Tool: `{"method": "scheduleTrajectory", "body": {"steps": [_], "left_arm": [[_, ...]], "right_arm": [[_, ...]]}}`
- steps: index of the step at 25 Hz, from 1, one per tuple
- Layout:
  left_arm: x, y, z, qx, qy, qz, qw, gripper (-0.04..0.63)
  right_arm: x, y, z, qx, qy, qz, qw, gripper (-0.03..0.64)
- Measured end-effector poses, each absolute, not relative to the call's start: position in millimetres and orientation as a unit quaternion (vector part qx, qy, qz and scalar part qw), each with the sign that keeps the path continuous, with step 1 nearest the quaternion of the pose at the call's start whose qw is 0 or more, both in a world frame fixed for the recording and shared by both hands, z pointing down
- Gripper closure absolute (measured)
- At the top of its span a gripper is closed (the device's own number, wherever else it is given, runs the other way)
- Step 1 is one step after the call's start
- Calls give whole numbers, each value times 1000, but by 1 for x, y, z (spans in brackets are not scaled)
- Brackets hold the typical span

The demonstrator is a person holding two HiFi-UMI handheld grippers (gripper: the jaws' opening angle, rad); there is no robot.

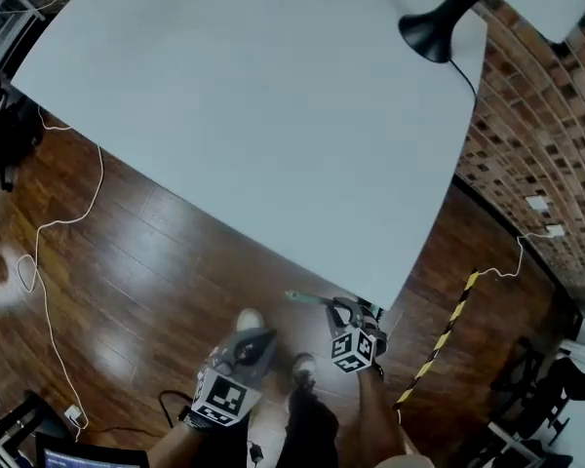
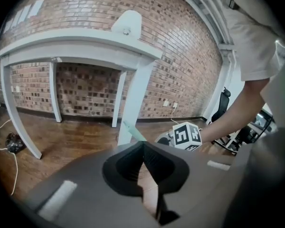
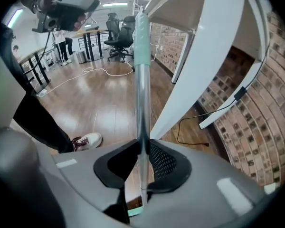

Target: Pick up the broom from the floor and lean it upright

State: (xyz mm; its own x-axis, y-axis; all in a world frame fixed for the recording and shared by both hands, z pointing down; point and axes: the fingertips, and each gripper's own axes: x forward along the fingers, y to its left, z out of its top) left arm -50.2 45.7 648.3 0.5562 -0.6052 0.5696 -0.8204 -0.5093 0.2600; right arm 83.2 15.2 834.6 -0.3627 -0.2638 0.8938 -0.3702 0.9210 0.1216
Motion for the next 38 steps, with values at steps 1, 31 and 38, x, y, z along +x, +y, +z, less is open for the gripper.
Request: {"method": "scheduleTrajectory", "body": {"steps": [1, 31, 38], "left_arm": [[-42, 42, 640, 850, -411, 209, 256, 595], [73, -32, 572, 848, -428, 216, 227, 595], [84, -32, 567, 850, -430, 213, 217, 595]], "right_arm": [[89, 14, 823, 195, -829, 50, 521, 528], [166, -199, 708, 342, -844, 73, 406, 525], [151, -231, 713, 324, -848, 75, 414, 523]]}}
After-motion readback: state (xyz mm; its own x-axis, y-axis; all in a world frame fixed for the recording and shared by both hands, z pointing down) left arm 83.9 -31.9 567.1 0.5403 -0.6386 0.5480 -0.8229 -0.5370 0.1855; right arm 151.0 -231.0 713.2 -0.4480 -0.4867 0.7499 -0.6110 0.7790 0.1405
